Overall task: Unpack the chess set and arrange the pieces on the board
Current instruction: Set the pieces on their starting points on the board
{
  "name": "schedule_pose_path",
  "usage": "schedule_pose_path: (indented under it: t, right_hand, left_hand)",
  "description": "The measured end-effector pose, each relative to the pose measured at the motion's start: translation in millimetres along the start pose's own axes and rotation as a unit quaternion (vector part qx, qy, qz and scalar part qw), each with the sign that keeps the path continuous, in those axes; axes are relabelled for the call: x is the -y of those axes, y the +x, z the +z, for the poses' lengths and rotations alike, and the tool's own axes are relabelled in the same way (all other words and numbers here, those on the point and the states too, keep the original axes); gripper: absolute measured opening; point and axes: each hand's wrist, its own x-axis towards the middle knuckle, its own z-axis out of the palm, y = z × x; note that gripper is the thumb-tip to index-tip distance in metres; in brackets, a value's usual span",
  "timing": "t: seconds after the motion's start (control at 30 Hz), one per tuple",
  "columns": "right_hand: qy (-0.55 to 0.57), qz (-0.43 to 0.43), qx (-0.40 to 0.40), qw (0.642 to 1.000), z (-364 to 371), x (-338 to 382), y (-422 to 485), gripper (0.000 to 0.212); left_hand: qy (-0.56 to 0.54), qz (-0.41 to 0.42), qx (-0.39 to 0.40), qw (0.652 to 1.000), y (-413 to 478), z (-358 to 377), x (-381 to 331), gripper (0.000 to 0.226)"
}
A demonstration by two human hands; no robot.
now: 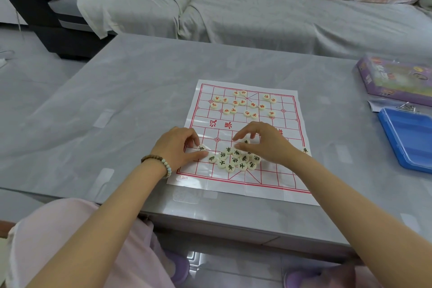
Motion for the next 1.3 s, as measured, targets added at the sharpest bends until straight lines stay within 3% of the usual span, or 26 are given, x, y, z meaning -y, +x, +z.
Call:
schedule_pose_path:
  t: [0.2,0.43,0.93,1.17,1.3]
  right_hand:
    - [0.003,0.007,-0.004,1.000,0,-8,-1,0.014]
    - [0.009,0.024,-0.017,1.000,-5,-14,-2,0.012]
    - [0.011,0.026,-0.063,0.998,-23,-36,-20,0.014]
    - [-0.025,0.027,-0.045,0.998,-14,-40,-42,0.020]
    - [-0.119,-0.028,-0.002,0.992,-7,-37,-40,0.029]
  left_hand:
    - [-0.021,0.025,0.047,0.998,3,-7,11,0.029]
    - [-0.035,0.010,0.003,0.999,28,4,-12,0.027]
    - [-0.055,0.005,-0.014,0.998,36,17,-19,0.026]
    - [-0.032,0.051,-0.079,0.995,17,21,-28,0.034]
    - [-0.028,0.114,-0.042,0.992,-5,32,-36,0.056]
